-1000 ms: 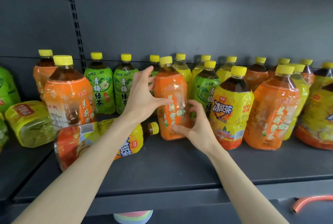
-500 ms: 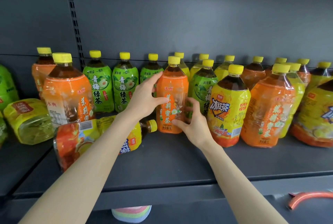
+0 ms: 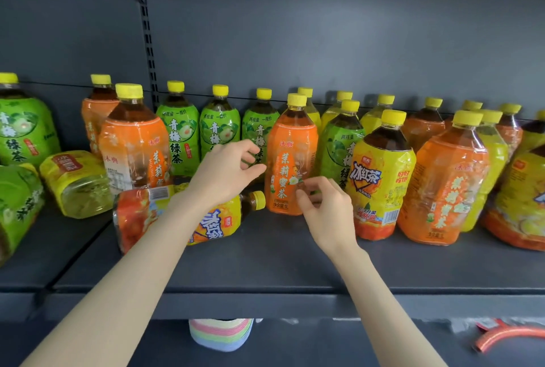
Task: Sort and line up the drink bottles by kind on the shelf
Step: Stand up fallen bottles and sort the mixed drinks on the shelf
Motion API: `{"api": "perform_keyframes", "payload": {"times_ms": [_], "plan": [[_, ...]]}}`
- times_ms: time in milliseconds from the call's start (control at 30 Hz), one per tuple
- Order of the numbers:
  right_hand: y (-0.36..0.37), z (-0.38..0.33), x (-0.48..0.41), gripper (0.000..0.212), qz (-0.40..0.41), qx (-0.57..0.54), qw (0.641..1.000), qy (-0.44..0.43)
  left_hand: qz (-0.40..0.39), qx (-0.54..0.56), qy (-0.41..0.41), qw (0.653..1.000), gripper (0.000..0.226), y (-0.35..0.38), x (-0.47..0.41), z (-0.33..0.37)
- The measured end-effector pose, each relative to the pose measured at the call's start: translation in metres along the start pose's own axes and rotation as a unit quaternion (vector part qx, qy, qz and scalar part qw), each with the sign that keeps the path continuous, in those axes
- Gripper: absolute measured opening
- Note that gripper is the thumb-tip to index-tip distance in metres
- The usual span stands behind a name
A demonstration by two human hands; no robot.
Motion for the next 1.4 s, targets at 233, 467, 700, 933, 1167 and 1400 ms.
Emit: {"api": "perform_keyframes", "payload": {"times_ms": [233, 467, 700, 933, 1167, 1400], "plan": [[0.046, -0.036, 0.032, 0.012, -0.101, -0.097, 0.990, 0.024, 0.034, -0.133, -0.023, 0.990, 0.058, -0.049, 0.062, -0.043], [0.094, -0.043, 0.053, 0.035, -0.112, -0.192, 0.957, 0.185, -0.063, -0.295, -0.001, 0.953, 0.102, -0.051, 0.076, -0.074], [0.098, -0.039, 0.063, 0.049, -0.070, -0.231, 0.936, 0.257, 0.022, -0.276, 0.104, 0.955, 0.092, -0.052, 0.085, -0.072], [0.082, -0.062, 0.077, 0.057, -0.021, -0.284, 0.930, 0.233, 0.084, -0.109, 0.100, 0.985, 0.088, -0.074, 0.101, -0.080], [0.088, -0.111, 0.068, 0.074, -0.083, -0.433, 0.886, 0.143, 0.135, 0.117, 0.047, 0.983, 0.084, -0.077, 0.117, -0.093], [0.060, -0.146, 0.043, 0.067, -0.078, -0.354, 0.932, 0.023, 0.003, 0.340, 0.028, 0.940, 0.068, -0.043, 0.117, -0.092]]}}
Point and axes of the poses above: each hand's wrist, its own x-axis away from the middle knuckle, its own y-axis out of the palm, z = x × y, the point moved 10 cm from there along -x, towards the middle knuckle, and after that the axes turned 2 degrees about x, right-handed, at the moved point
